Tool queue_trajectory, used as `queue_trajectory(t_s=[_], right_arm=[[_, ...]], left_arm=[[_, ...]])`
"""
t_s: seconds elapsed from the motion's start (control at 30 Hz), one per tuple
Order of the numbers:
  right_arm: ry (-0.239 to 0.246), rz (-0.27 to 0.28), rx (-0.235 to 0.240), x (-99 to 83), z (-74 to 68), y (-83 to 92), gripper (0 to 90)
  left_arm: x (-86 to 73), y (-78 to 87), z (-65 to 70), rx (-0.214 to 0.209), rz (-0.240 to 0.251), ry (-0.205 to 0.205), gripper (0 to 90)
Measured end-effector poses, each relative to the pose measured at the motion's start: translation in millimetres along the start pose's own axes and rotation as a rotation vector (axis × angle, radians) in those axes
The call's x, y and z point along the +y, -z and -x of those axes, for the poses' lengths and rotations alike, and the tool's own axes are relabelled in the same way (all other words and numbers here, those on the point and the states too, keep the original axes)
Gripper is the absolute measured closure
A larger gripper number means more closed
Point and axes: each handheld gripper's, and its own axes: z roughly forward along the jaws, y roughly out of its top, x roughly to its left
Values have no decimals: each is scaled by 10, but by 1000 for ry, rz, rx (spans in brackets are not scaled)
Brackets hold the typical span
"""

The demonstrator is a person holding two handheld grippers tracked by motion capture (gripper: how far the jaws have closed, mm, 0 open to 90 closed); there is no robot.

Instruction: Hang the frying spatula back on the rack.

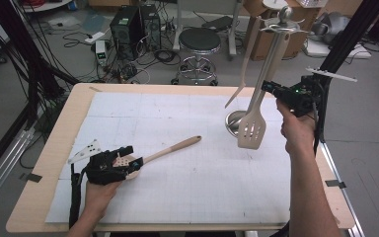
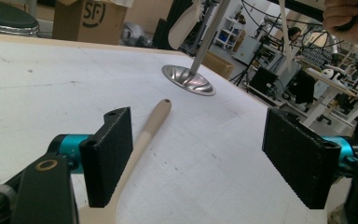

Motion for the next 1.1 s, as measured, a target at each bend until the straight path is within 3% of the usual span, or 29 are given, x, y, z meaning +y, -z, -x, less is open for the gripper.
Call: queue_trajectory(t_s=[0.13,0.23,0.33,0.53,0.83,1.1], right_arm=[[-12,3,3,-13,11,-10,743],[-44,18,15,-29,52,4,632],[-55,34,15,-46,80,37,615],[-63,80,33,-85,86,124,498],[-67,97,48,-118,58,177,346],[-88,146,76,-237,108,195,293]], left_arm=[[0,-2,2,-1,2,-1,250],[0,-2,4,-1,3,-1,250],[2,-1,6,-3,1,-5,251],[0,-10,17,-1,-4,-6,250],[0,-7,19,5,-1,-7,250],[3,-2,17,6,-4,-14,250]])
